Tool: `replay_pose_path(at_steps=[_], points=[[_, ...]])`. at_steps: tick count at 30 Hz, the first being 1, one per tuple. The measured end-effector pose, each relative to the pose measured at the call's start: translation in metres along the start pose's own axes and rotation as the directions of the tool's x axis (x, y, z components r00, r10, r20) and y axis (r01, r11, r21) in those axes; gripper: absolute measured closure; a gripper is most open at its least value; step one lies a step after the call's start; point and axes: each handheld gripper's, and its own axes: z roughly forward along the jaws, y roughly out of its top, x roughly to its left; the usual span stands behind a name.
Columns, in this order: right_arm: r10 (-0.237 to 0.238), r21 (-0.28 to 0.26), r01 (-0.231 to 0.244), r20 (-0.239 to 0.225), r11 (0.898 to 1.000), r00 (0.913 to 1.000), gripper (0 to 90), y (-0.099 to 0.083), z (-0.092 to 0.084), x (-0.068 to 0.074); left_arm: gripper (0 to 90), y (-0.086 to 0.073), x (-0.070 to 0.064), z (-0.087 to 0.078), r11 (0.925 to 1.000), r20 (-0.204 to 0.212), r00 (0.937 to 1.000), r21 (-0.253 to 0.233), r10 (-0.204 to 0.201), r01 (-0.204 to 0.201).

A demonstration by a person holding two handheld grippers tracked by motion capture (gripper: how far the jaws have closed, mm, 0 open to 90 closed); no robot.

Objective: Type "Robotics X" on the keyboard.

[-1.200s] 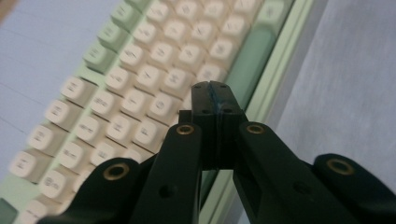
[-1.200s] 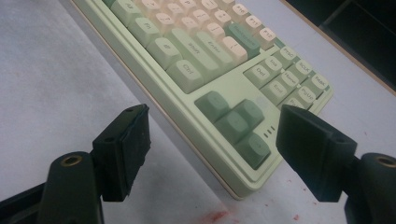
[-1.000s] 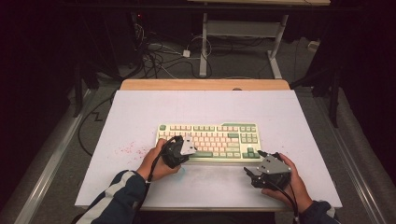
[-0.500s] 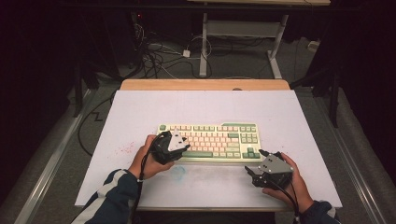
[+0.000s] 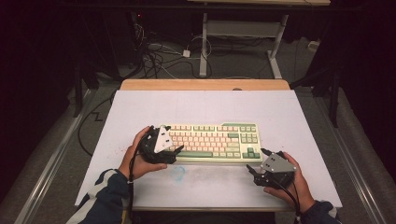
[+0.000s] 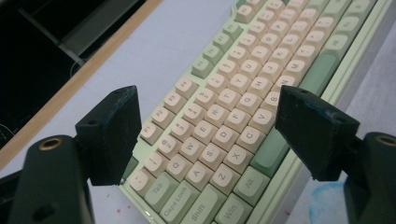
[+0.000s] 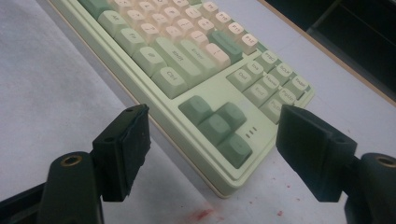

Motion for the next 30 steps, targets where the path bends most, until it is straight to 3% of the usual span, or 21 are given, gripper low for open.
replay_pose_path(at_steps=[9, 17, 21, 26, 30], points=[[0.010, 0.001, -0.010, 0.003, 1.000, 0.9999, 27.1, -0.001, 0.000, -0.001, 20.0, -0.014, 0.016, -0.013, 1.0000, -0.085, 0.9964, -0.003, 0.002, -0.002], [0.022, 0.003, -0.022, 0.007, 1.000, 0.9997, 29.2, 0.000, 0.000, -0.004, 19.9, -0.031, 0.018, -0.028, 0.9997, -0.111, 0.9937, 0.019, 0.019, -0.017], [0.036, -0.016, -0.036, -0.001, 0.999, 0.9993, 36.9, 0.001, -0.002, -0.005, 19.9, -0.041, 0.022, -0.039, 0.9989, -0.129, 0.9913, 0.041, 0.028, -0.023], [0.053, -0.025, -0.054, -0.049, 0.998, 0.9974, 50.3, 0.004, -0.002, -0.008, 20.0, -0.052, 0.030, -0.051, 0.9974, -0.148, 0.9889, 0.070, -0.007, 0.017], [0.060, -0.032, -0.063, -0.091, 0.998, 0.9941, 68.3, 0.010, 0.001, -0.010, 20.0, -0.061, 0.034, -0.060, 0.9950, -0.163, 0.9864, 0.093, -0.021, 0.036]])
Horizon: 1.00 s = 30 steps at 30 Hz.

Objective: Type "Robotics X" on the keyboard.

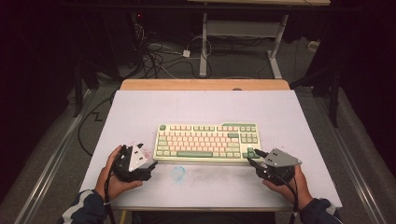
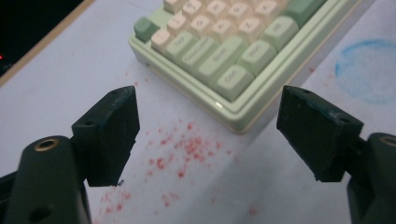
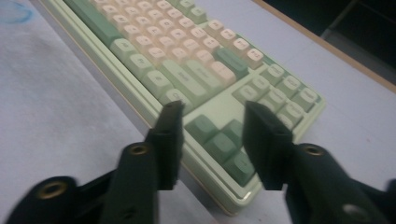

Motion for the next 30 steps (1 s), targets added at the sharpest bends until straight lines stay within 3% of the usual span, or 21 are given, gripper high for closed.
replay_pose_path(at_steps=[2, 6, 9, 19, 25, 30], points=[[-0.002, 0.002, 0.002, -0.016, 1.000, 0.9999, 77.6, 0.005, 0.003, 0.000, 19.9, -0.003, 0.002, -0.003, 0.9999, -0.008, 1.0000, 0.014, -0.005, 0.005], [0.001, 0.019, 0.000, -0.056, 1.000, 0.9984, 86.2, 0.013, 0.013, 0.000, 20.0, -0.008, 0.003, -0.006, 0.9993, -0.019, 0.9997, 0.036, -0.011, 0.012], [-0.015, 0.038, 0.017, -0.060, 0.999, 0.9981, 90.0, 0.020, 0.024, 0.000, 19.9, -0.009, 0.004, -0.006, 0.9989, -0.023, 0.9994, 0.038, -0.027, 0.028], [-0.029, 0.069, 0.037, -0.113, 0.997, 0.9932, 90.0, 0.046, 0.056, -0.005, 20.0, -0.009, 0.005, -0.006, 0.9989, -0.031, 0.9993, 0.042, -0.019, 0.020], [-0.036, 0.110, 0.052, -0.138, 0.993, 0.9898, 90.0, 0.047, 0.069, -0.002, 20.0, -0.009, 0.006, -0.007, 0.9988, -0.034, 0.9991, 0.043, -0.024, 0.025], [-0.030, 0.129, 0.047, -0.132, 0.990, 0.9908, 90.0, 0.042, 0.071, -0.003, 20.0, -0.009, 0.006, -0.006, 0.9985, -0.032, 0.9992, 0.049, -0.022, 0.023]])
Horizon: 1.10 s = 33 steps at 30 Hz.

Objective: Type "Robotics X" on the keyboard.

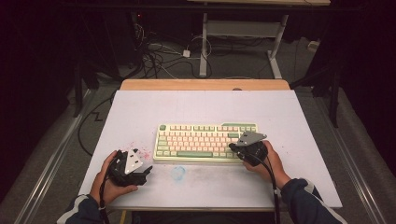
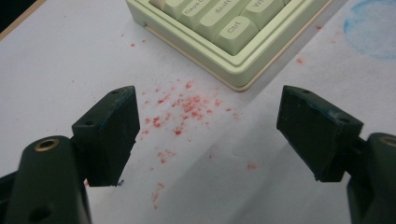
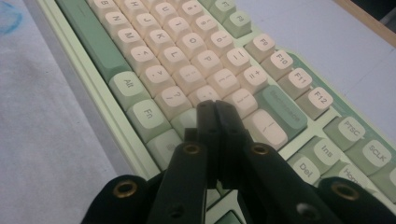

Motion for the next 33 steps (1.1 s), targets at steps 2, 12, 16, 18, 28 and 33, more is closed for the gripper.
replay_pose_path(at_steps=[2, 12, 16, 18, 28, 33], points=[[0.004, 0.008, -0.004, 0.003, 1.000, 1.0000, 90.0, -0.002, 0.001, -0.001, 20.0, 0.000, 0.000, 0.000, 1.0000, -0.001, 1.0000, 0.001, -0.002, 0.002], [0.027, -0.002, -0.027, 0.002, 1.000, 0.9996, 90.0, -0.011, -0.001, -0.004, 33.8, 0.008, 0.015, -0.012, 0.9927, -0.062, 0.9909, -0.027, -0.119, 0.118], [0.027, -0.004, -0.027, 0.006, 1.000, 0.9996, 90.0, -0.012, -0.001, -0.004, 51.1, 0.010, 0.014, -0.012, 0.9903, -0.047, 0.9892, -0.005, -0.139, 0.139], [0.025, -0.007, -0.025, 0.006, 1.000, 0.9997, 90.0, -0.012, 0.000, -0.004, 62.7, 0.012, 0.013, -0.014, 0.9900, -0.031, 0.9895, 0.000, -0.141, 0.141], [0.017, -0.011, -0.017, 0.009, 1.000, 0.9998, 90.0, -0.013, 0.000, -0.003, 87.0, 0.020, 0.004, -0.006, 0.9943, 0.034, 0.9945, 0.044, -0.099, 0.098], [0.023, -0.014, -0.023, 0.009, 1.000, 0.9997, 90.0, -0.014, 0.000, -0.003, 87.1, 0.026, -0.002, -0.001, 0.9950, 0.060, 0.9944, 0.053, -0.087, 0.084]])
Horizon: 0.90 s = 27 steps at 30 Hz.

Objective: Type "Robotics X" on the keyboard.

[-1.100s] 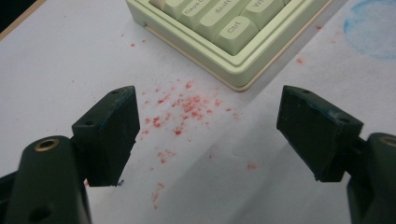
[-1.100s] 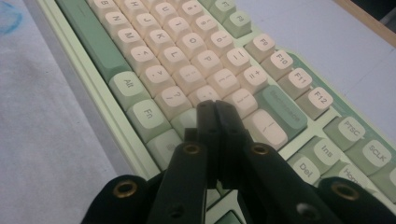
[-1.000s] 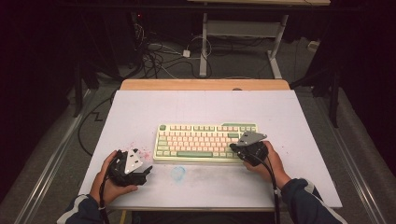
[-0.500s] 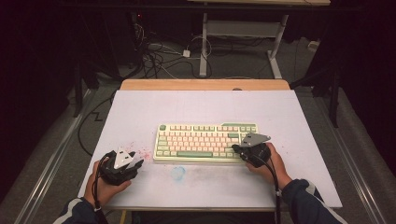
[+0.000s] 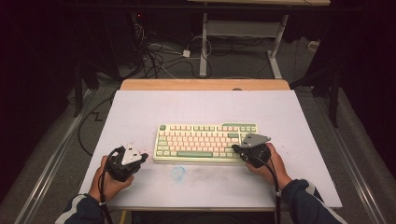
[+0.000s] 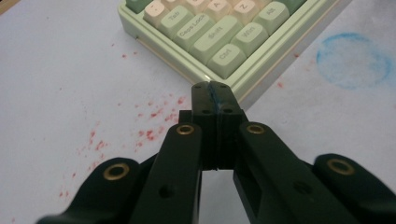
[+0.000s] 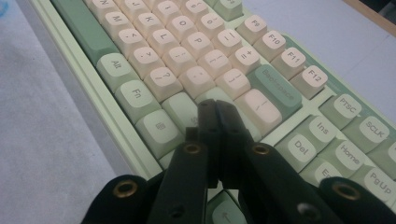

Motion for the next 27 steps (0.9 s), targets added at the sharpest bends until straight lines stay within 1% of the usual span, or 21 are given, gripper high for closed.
replay_pose_path(at_steps=[2, 4, 7, 11, 15, 18, 22, 27], points=[[-0.001, 0.000, 0.001, 0.001, 1.000, 1.0000, 90.0, 0.000, 0.000, 0.000, 87.1, 0.001, -0.002, 0.004, 0.9999, 0.003, 0.9999, 0.006, 0.010, -0.010], [-0.003, 0.000, 0.003, 0.001, 1.000, 1.0000, 90.0, 0.000, 0.000, 0.000, 87.0, 0.003, -0.002, 0.008, 1.0000, -0.002, 1.0000, -0.002, 0.000, 0.000], [-0.004, -0.001, 0.004, 0.004, 1.000, 1.0000, 90.0, 0.000, 0.001, 0.000, 87.0, 0.006, -0.002, 0.012, 0.9999, 0.006, 0.9999, 0.002, -0.014, 0.014], [0.002, -0.003, -0.002, -0.001, 1.000, 1.0000, 90.0, 0.000, 0.001, 0.000, 87.0, 0.010, -0.005, 0.017, 0.9999, 0.023, 0.9996, 0.004, -0.015, 0.015], [-0.001, -0.002, 0.001, 0.004, 1.000, 1.0000, 90.0, 0.000, 0.001, 0.000, 87.0, 0.015, -0.012, 0.024, 0.9999, 0.043, 0.9990, 0.012, 0.009, -0.010], [0.000, -0.002, 0.000, 0.004, 1.000, 1.0000, 90.0, 0.000, 0.001, 0.001, 87.0, 0.020, -0.018, 0.032, 0.9998, 0.061, 0.9980, 0.011, 0.016, -0.016], [0.002, -0.004, -0.002, 0.002, 1.000, 1.0000, 90.0, 0.000, 0.001, 0.000, 87.0, 0.027, -0.025, 0.044, 0.9997, 0.086, 0.9960, 0.015, 0.020, -0.022], [0.001, -0.005, -0.001, 0.005, 1.000, 1.0000, 90.0, 0.000, 0.001, 0.001, 87.0, 0.031, -0.037, 0.058, 0.9985, 0.113, 0.9927, 0.028, 0.044, -0.047]])
